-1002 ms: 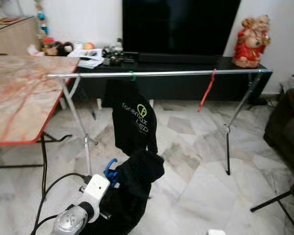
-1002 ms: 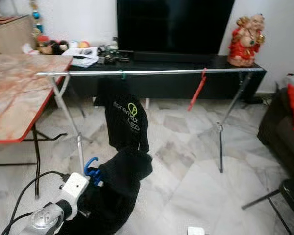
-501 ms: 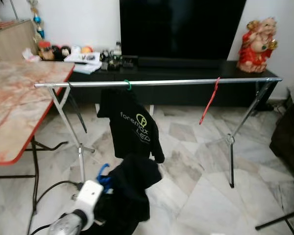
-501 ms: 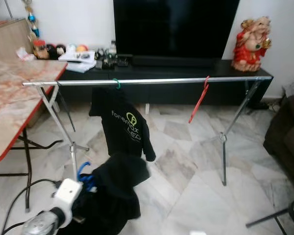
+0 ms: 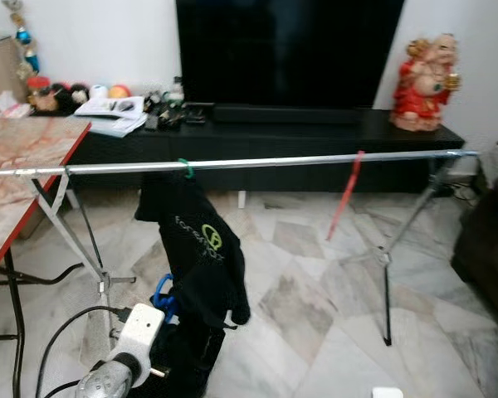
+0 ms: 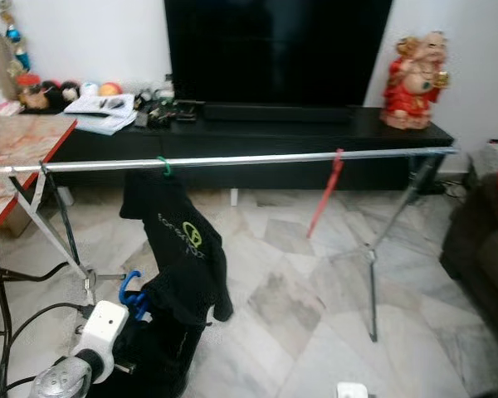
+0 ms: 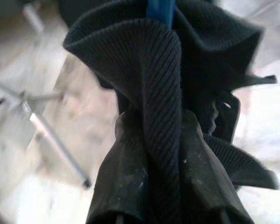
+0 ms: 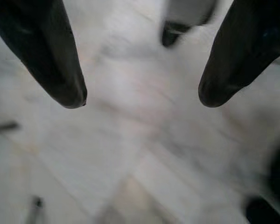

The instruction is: Hang hanger

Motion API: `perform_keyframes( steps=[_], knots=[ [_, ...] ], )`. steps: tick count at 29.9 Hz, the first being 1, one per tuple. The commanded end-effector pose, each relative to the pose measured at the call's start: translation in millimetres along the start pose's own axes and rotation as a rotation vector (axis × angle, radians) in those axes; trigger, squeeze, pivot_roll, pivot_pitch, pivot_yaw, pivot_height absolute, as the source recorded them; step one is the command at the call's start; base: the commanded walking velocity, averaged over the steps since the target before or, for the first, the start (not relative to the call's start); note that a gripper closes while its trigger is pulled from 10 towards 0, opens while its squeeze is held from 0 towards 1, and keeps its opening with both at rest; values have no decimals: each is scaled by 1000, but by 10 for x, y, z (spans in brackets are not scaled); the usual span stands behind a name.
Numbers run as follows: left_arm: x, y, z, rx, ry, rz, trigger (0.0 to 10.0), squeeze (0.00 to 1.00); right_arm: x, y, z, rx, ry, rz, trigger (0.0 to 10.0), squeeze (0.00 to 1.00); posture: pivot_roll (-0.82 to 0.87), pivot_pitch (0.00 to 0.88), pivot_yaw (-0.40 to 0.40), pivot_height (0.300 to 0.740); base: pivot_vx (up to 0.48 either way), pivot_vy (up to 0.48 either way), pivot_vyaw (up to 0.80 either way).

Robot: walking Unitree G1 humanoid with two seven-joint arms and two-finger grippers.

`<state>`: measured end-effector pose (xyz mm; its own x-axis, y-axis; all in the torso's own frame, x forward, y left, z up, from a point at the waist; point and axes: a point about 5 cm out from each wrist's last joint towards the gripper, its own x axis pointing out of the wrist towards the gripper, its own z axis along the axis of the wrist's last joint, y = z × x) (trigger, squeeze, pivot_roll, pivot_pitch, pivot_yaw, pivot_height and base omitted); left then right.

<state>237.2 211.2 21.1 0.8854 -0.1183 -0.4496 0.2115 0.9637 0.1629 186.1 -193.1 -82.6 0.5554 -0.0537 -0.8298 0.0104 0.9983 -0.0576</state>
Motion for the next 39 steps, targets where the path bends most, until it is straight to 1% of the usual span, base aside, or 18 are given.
perform_keyframes(
  steps=[1, 3, 6, 9, 10, 11, 17, 21, 28, 36, 38, 39],
  knots=[
    [34, -40, 118, -50, -50, -6, 10000, 0, -14, -99, -50, -3, 23, -27, 10000, 0, 99, 0, -35, 740, 0, 0, 0],
    [33, -30, 157, -64, -72, 6, 10000, 0, -4, -60, -14, -11, 16, -17, 10000, 0, 102, 0, -34, 740, 0, 0, 0],
    [36, -35, 170, -25, -72, 3, 10000, 0, -8, -40, -44, -30, 20, -16, 10000, 0, 102, 0, -33, 740, 0, 0, 667],
    [38, -45, 168, -13, -73, 4, 10000, 0, -12, -28, -74, -27, 25, -9, 10000, 0, 100, 0, -31, 740, 0, -180, 800],
    [39, -64, 164, 4, -70, -3, 10000, 0, -15, -22, -92, 4, 26, -9, 10000, 0, 100, 0, -31, 740, 0, -472, 0],
    [39, -69, 164, 9, -70, -4, 10000, 0, -15, -20, -98, 11, 27, -9, 10000, 0, 100, 0, -31, 740, 0, -472, 0],
    [46, -95, 174, 2, -70, -10, 10000, 0, -25, -3, -159, -9, 40, -5, 10000, 0, 104, 0, -26, 740, 0, -472, 0],
    [54, -117, 169, 30, -66, -27, 10000, 0, -34, -4, -202, -13, 47, -5, 10000, 0, 102, 0, -22, 740, 0, -472, 0],
    [53, -121, 171, 29, -69, -26, 10000, 0, -46, -29, -249, -19, 56, -1, 10000, 0, 101, 0, -20, 740, 0, -472, 0],
    [46, -131, 169, 47, -67, -38, 10000, 0, -45, -37, -241, -18, 58, 17, 10000, 0, 104, 0, -22, 740, 0, -466, 0],
    [41, -138, 159, 44, -63, -41, 10000, 0, -43, -29, -235, -18, 58, 23, 10000, 0, 103, 0, -24, 740, 0, -171, 0],
    [37, -149, 140, 60, -55, -46, 10000, 0, -41, -23, -230, -19, 58, 26, 10000, 0, 106, 0, -25, 740, 0, 0, 0]
  ],
)
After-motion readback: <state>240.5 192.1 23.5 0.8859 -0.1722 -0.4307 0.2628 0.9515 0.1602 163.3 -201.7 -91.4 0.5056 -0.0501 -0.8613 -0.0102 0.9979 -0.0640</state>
